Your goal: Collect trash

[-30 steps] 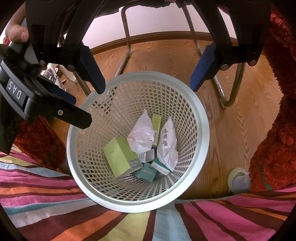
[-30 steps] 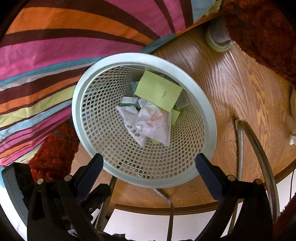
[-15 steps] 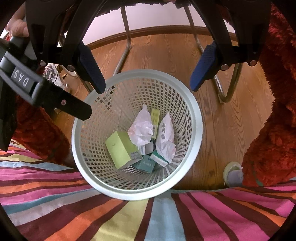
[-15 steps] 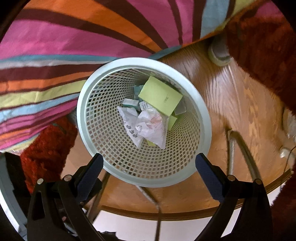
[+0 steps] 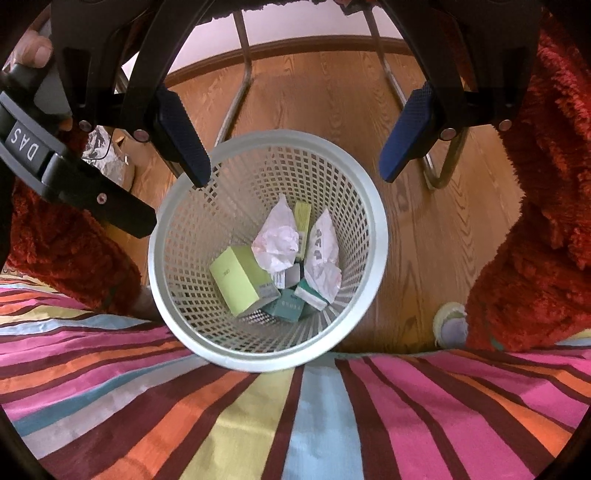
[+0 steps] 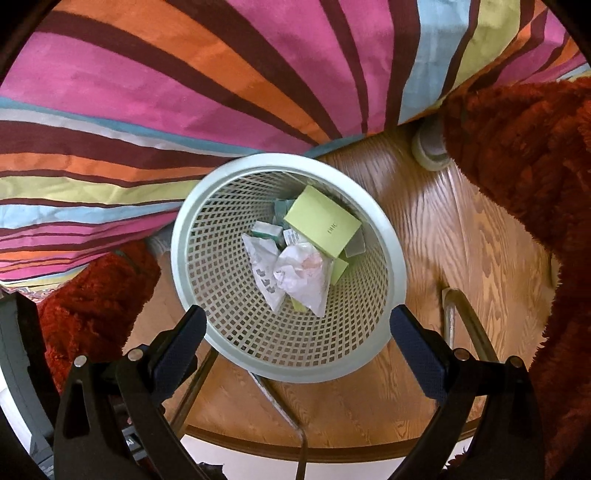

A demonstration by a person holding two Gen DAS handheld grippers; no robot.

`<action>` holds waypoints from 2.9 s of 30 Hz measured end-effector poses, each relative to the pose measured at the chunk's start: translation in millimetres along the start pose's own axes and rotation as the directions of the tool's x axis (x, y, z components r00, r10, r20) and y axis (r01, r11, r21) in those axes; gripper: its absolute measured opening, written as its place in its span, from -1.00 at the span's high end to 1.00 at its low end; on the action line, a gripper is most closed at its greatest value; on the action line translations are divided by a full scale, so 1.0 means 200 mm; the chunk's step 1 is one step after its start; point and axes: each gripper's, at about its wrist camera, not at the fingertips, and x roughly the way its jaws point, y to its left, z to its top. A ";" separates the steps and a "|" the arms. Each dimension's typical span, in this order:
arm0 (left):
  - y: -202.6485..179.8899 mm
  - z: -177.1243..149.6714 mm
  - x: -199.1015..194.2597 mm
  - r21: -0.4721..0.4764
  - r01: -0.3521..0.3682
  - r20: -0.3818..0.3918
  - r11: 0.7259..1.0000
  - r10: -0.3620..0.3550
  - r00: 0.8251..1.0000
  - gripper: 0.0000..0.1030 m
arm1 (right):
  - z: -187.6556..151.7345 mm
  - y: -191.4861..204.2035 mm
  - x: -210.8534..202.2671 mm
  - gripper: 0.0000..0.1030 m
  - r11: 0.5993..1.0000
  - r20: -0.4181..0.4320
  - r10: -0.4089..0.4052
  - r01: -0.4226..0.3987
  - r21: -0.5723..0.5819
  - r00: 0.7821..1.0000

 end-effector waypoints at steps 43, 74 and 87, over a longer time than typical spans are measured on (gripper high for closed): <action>-0.05 -0.24 -0.67 0.079 -0.092 0.508 0.993 0.039 0.861 -0.75 | -0.23 0.18 -0.81 -0.85 0.948 0.587 0.035 0.159 -0.275 0.809; -0.26 -0.44 -1.29 0.123 -0.198 0.823 0.972 0.012 0.568 -0.75 | -0.31 0.32 -1.21 -0.85 0.935 0.746 0.178 0.127 -0.332 0.641; -0.32 -0.46 -1.34 0.072 -0.273 0.835 0.959 0.092 0.543 -0.75 | -0.36 0.34 -1.30 -0.85 0.923 0.782 0.171 0.182 -0.340 0.599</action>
